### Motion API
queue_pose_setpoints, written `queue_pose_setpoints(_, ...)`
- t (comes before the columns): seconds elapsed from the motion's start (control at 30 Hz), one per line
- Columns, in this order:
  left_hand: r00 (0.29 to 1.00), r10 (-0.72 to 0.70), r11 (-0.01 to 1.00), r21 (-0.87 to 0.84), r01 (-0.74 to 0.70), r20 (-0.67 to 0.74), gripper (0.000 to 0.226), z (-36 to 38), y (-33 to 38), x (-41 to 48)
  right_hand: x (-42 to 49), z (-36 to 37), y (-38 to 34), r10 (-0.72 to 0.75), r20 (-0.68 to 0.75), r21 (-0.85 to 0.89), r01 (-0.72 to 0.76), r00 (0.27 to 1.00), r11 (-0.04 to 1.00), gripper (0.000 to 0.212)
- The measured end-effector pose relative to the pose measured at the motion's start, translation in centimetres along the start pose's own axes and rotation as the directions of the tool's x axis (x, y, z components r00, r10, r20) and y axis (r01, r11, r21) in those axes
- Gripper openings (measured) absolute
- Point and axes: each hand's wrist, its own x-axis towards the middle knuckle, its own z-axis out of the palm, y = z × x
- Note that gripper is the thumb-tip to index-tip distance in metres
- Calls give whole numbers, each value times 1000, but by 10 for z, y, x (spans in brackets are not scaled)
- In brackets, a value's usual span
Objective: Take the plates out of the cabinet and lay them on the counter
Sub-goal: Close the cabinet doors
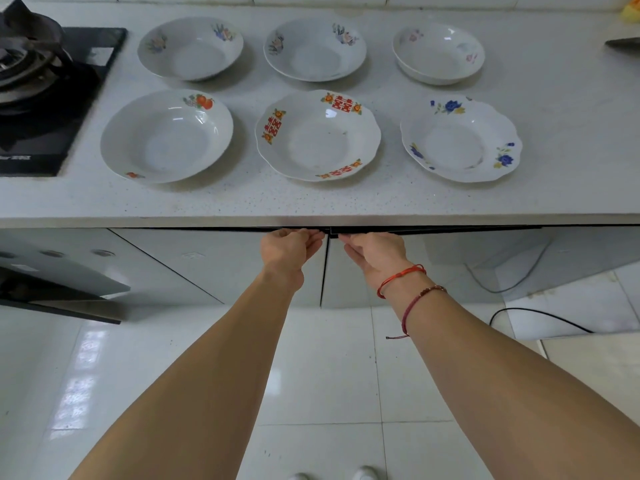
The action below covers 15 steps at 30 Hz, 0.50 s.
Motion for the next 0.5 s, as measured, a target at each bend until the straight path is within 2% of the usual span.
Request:
queue_pose_setpoints(0.33, 999, 40, 998, 45, -41, 20, 13, -5, 2, -4, 4, -1, -5, 6, 71, -1, -6, 997, 1000, 17)
queue_pose_setpoints(0.5, 990, 136, 947, 288, -141, 39, 15, -20, 4, -19, -5, -8, -6, 2, 41, -136, 3, 999, 991, 19)
